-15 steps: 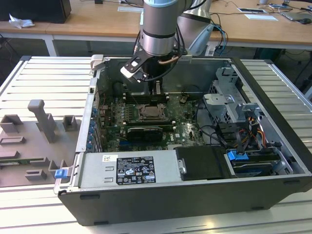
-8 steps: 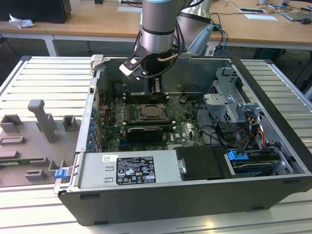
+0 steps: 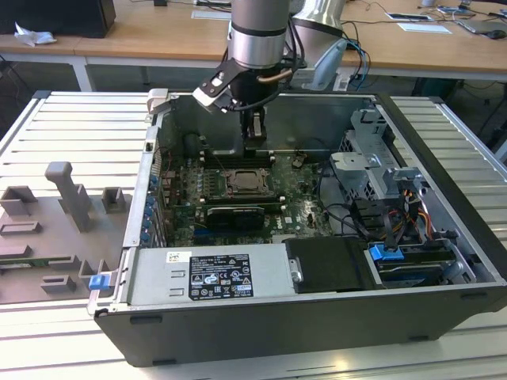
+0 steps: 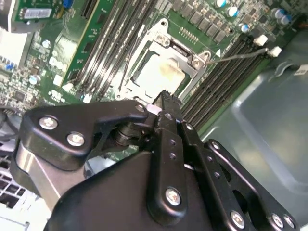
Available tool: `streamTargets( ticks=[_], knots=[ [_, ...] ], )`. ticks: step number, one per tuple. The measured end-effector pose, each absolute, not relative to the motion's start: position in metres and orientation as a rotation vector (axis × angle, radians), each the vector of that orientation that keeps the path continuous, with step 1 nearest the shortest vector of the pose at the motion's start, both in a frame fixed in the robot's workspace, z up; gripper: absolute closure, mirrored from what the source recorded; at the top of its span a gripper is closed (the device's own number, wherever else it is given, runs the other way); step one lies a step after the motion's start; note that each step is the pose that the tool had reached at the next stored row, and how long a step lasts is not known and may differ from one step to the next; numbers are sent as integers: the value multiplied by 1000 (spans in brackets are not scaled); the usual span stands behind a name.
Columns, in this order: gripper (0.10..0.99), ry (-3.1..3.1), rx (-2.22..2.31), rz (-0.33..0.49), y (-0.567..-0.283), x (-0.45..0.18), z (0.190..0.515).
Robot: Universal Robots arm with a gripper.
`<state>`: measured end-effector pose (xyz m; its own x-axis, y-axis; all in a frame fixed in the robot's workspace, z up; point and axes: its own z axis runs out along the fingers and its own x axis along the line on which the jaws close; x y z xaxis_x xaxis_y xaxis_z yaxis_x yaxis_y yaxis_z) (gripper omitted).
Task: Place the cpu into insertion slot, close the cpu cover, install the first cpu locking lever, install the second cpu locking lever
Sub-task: 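Install the first cpu locking lever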
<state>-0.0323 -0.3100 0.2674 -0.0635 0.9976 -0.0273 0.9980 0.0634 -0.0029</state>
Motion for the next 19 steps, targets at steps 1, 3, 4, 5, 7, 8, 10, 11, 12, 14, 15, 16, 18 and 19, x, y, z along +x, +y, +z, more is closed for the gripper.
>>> streamTargets(
  ticks=[1,3,4,5,7,8,10,11,12,14,15,16,18,19],
  knots=[
    [980,2294,2120,-32,-310,-32,267],
    [980,2342,2066,-32,-310,-32,267],
    [980,2361,2044,-31,-310,-32,267],
    [980,2385,2015,-32,-310,-32,266],
    [980,2430,1960,-31,-310,-32,266],
    [980,2448,1938,-30,-310,-32,266],
    [980,2481,1894,-30,-310,-32,265],
    [980,2500,1869,-30,-310,-32,265],
    [980,2517,1846,-29,-310,-32,265],
    [980,2543,1809,-29,-310,-32,265],
    [980,2553,1794,-29,-310,-32,265],
    [980,2564,1780,-28,-310,-32,265],
    [980,2588,1744,-28,-310,-32,265],
    [980,2595,1732,-28,-310,-32,265]
  ],
)
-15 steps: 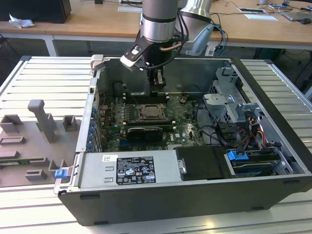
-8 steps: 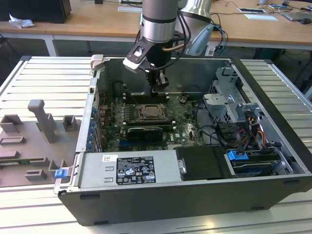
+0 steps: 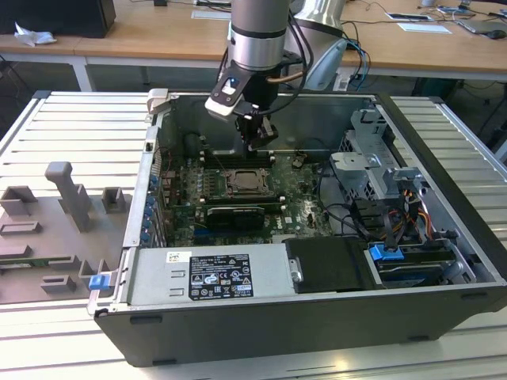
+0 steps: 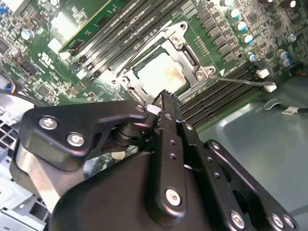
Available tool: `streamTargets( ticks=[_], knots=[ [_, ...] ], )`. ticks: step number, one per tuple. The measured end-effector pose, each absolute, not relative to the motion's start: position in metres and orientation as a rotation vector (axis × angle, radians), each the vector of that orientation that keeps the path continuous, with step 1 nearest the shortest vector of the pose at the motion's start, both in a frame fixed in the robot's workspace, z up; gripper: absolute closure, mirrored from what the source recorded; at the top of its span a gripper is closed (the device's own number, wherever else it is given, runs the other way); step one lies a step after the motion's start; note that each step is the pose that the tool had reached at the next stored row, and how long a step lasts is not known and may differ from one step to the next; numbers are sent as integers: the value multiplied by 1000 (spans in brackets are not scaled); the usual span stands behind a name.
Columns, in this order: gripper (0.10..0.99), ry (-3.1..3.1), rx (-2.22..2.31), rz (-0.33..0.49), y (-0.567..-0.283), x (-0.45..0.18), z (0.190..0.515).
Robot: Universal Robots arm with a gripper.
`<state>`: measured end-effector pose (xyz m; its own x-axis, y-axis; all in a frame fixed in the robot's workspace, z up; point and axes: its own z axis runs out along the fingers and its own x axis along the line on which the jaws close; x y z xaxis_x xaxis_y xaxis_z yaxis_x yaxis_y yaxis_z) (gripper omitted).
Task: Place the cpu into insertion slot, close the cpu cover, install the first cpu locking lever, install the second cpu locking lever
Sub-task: 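Install the first cpu locking lever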
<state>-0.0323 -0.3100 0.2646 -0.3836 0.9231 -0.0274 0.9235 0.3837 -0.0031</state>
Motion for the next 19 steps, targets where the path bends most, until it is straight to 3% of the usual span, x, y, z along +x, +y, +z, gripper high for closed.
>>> streamTargets(
  ticks=[19],
  knots=[
    [980,2821,1328,-23,-310,-32,264]
  ],
)
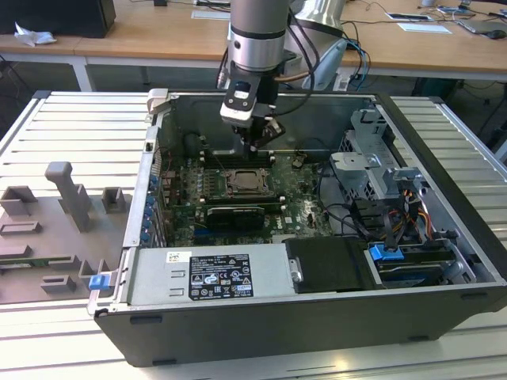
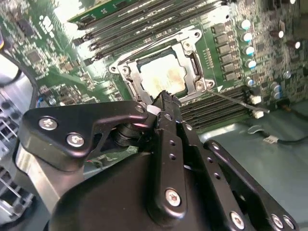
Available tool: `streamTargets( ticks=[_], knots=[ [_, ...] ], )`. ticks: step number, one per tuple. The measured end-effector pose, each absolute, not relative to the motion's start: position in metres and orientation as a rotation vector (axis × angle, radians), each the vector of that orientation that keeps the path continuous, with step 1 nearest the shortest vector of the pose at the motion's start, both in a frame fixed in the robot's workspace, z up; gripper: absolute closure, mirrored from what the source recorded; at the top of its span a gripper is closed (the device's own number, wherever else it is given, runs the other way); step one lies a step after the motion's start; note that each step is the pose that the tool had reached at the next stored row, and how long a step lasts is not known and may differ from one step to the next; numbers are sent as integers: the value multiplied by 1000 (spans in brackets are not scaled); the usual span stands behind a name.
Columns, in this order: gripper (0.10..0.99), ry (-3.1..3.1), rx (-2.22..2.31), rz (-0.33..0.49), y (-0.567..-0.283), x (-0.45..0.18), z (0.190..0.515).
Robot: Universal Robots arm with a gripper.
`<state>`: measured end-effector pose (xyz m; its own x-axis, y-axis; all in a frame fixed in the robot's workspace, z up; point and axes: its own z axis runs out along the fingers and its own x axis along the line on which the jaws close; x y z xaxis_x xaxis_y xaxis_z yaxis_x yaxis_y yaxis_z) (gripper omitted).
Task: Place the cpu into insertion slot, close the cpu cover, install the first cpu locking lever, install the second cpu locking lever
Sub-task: 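Install the first cpu locking lever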
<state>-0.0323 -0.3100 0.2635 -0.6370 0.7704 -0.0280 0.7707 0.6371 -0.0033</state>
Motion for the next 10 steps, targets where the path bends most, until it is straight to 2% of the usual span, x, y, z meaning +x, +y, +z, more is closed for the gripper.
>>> streamTargets(
  ticks=[10],
  knots=[
    [980,2962,968,-18,-310,-32,263]
  ],
)
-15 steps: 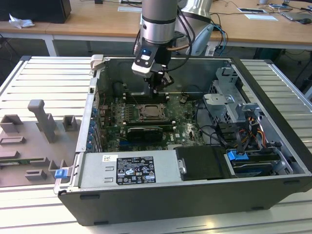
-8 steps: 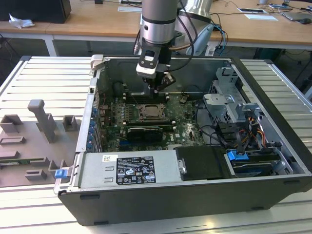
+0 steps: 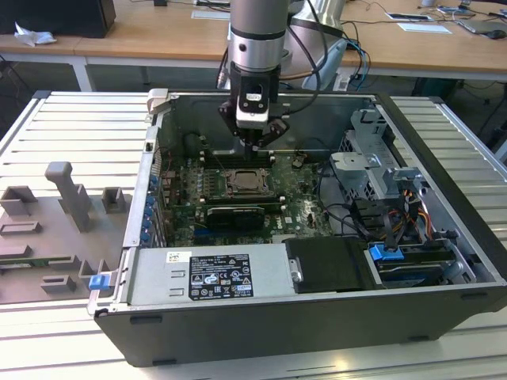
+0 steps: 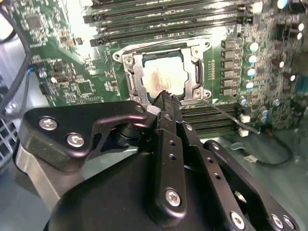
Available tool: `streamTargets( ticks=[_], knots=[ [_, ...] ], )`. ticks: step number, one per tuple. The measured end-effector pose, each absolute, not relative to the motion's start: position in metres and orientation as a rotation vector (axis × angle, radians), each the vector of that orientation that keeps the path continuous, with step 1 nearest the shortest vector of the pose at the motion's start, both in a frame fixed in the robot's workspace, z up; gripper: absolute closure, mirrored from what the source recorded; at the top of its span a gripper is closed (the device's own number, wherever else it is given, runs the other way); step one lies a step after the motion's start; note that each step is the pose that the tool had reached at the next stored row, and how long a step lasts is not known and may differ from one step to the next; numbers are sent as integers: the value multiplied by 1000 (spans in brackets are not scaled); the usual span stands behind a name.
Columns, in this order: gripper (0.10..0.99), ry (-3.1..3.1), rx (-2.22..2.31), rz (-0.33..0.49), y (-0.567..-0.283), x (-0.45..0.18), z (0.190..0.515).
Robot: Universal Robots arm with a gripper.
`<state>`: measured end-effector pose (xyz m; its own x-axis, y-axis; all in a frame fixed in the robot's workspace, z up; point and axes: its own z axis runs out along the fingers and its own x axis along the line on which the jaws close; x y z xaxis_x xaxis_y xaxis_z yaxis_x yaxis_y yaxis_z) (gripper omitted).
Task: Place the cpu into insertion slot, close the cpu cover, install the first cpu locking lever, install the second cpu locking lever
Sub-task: 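Install the first cpu locking lever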
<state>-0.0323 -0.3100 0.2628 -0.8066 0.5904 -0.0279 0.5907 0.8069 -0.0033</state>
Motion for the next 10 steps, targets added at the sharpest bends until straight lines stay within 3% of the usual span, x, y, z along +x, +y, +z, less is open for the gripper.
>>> streamTargets(
  ticks=[10],
  knots=[
    [980,3047,648,-14,-310,-32,262]
  ],
)
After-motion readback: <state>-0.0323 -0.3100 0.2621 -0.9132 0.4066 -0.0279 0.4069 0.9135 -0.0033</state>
